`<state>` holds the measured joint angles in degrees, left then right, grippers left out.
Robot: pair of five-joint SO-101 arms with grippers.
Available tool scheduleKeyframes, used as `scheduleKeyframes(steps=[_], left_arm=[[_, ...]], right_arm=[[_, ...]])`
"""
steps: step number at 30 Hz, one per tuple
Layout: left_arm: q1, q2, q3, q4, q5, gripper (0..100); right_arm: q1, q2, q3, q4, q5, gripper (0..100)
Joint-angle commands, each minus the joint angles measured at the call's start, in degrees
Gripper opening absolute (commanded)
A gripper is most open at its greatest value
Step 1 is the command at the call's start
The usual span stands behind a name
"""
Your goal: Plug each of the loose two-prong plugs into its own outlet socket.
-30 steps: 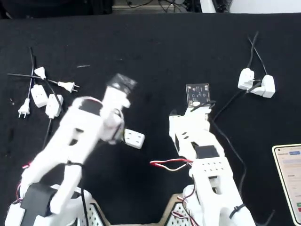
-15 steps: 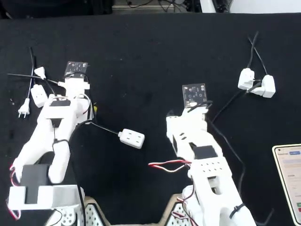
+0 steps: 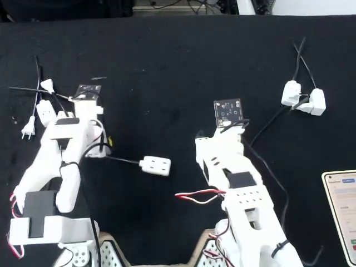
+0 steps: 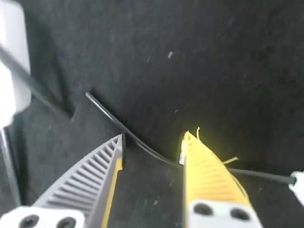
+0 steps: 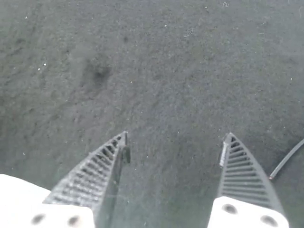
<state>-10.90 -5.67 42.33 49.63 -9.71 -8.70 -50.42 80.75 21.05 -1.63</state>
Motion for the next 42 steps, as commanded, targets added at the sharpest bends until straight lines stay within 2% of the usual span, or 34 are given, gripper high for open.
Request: scheduleKeyframes(steps=[1,6,11,17,24,27,32,34,37,39,42], left_arm=[[-3.5,-2.0,0.2,4.0,-1.0,20],[-3.5,-9.9,2.1,13.5,-6.7,20],[-4.1,-22.6,6.3,14.9,-8.7,20],[-3.6,-36.0,8.9,14.0,-8.4,20],[-4.4,-38.3,13.6,6.5,-8.4,20],[-3.9,-38.9,15.0,8.5,-8.8,21],[-3.4,-38.9,16.6,13.1,-8.6,20],[-3.3,-38.9,16.6,13.5,-8.4,20],[-3.3,-38.9,16.7,11.8,-5.7,20],[-3.6,-38.9,17.4,9.1,-1.8,20],[-3.7,-38.9,18.6,6.2,0.9,20]], right_arm=[[-0.8,-1.8,-3.4,-1.5,0.0,29.6],[-0.8,-1.8,-3.4,-1.5,0.0,29.6],[-0.8,-1.8,-3.4,-1.5,0.0,29.6],[-0.8,-1.7,-3.2,-1.5,0.0,29.6],[-1.0,-1.6,-3.1,-1.3,0.0,29.6],[-6.5,-1.8,-2.0,-0.8,0.6,29.6],[-22.2,-1.9,0.9,0.4,13.9,29.6],[-25.1,-1.9,0.6,2.9,17.6,29.6],[-28.1,-1.9,-2.3,9.2,19.2,28.8],[-30.2,-1.9,-4.7,13.4,19.2,21.1],[-33.8,-1.9,-5.2,15.3,19.2,2.6]])
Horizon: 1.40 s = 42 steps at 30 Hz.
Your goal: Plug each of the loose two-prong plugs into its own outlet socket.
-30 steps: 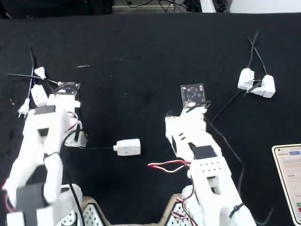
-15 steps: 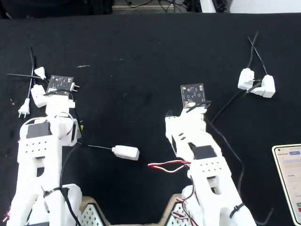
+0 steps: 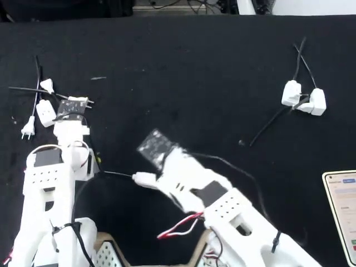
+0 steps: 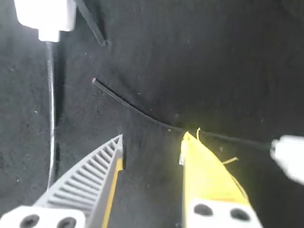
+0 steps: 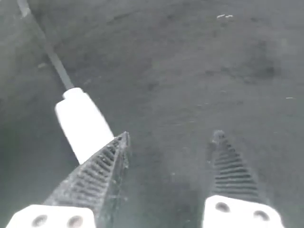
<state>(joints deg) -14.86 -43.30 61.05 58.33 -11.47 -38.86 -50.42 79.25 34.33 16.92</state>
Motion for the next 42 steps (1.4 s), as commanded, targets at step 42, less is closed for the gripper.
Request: scheduleKeyframes(steps=[42], left_arm=[[-1.1,-0.6,8.7,-13.7,8.7,20]], right_arm=[[-11.7,-1.5,-1.6,2.3,1.4,19.8]])
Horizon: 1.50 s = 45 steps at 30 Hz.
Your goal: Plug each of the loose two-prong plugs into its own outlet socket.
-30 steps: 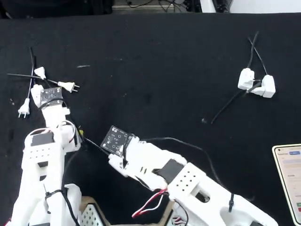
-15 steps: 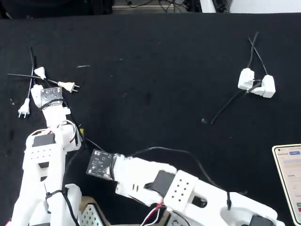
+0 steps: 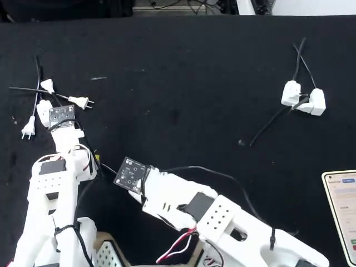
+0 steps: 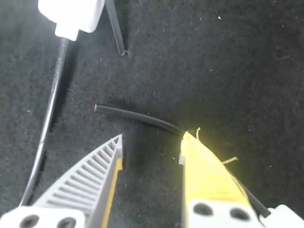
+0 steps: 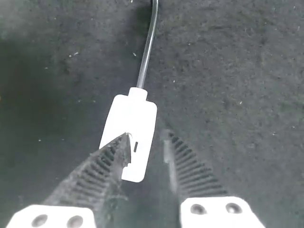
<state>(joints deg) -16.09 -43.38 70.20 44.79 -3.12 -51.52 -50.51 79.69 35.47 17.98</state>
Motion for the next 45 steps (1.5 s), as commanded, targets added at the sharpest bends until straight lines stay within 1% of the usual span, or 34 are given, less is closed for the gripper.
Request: scheduleKeyframes(steps=[1,5,7,11,14,21,26,28,33,36,40,42,43,45], left_arm=[[0.1,-0.5,-0.4,-0.2,0.4,20],[0.1,-0.5,-0.5,-0.4,0.4,20],[0.1,-0.5,-0.5,-0.4,0.4,20],[0.1,-0.5,-0.5,-0.5,0.4,20],[0.1,-0.5,-0.5,-0.5,0.4,20],[0.0,-0.5,-0.5,-0.3,0.4,20],[0.0,-0.5,-0.5,-0.2,0.4,20],[0.0,-0.5,-0.5,-0.2,0.4,20],[0.0,-0.5,-0.5,-0.2,0.4,20],[0.0,-0.5,-0.5,-0.2,0.4,20],[0.0,-0.5,-0.5,-0.2,0.4,20],[0.0,-0.5,-0.5,-0.2,0.4,20],[0.0,-0.5,-0.5,-0.2,0.4,20],[0.0,-0.5,-0.5,-0.2,0.4,20]], right_arm=[[0.9,-1.4,-2.3,1.7,0.0,21.4],[-2.5,-1.5,-4.0,3.4,-5.5,19.2],[-4.0,-1.4,-4.6,4.2,-6.2,18.4],[0.1,-0.3,-4.8,3.1,-6.1,18.6],[3.2,4.4,-5.8,0.6,-5.0,18.6],[3.5,22.9,-14.3,-0.3,-3.6,18.5],[3.8,29.9,-19.3,0.9,-3.6,18.5],[5.7,30.3,-20.2,1.2,-3.6,18.5],[13.5,30.6,-22.2,1.2,-3.5,18.5],[15.3,30.6,-22.5,1.2,-3.5,18.5],[15.6,30.0,-22.5,1.7,-3.5,18.5],[15.3,28.2,-22.9,3.7,-3.7,18.5],[14.2,26.7,-23.1,5.6,-4.0,18.5],[9.8,22.5,-22.5,9.2,-4.0,18.5]])
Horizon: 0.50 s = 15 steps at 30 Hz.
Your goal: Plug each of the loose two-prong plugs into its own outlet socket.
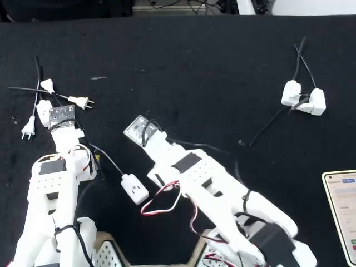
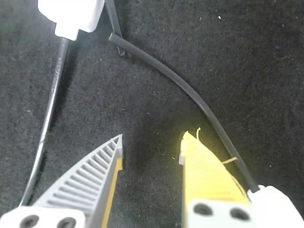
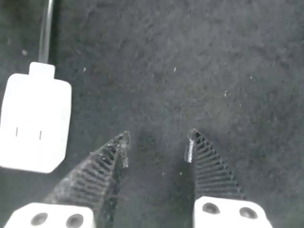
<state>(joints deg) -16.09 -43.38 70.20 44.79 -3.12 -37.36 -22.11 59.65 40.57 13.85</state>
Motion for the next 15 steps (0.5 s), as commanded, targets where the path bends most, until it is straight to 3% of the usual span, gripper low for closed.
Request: scheduleKeyframes(steps=[1,7,11,15], left_arm=[[0.0,-0.5,-0.5,-0.2,0.4,20],[-1.7,-0.5,-0.9,-0.2,0.4,20],[-10.5,-0.5,-3.2,-0.3,6.2,20],[-17.8,-0.5,-4.5,-0.6,11.3,20]], right_arm=[[-7.3,-8.3,-1.5,5.5,-0.4,18.5],[-19.0,-20.7,7.8,1.2,-5.9,18.7],[-21.3,-19.5,9.0,-1.6,-7.5,19.3],[-22.7,-14.9,6.8,-1.6,-9.9,28.8]])
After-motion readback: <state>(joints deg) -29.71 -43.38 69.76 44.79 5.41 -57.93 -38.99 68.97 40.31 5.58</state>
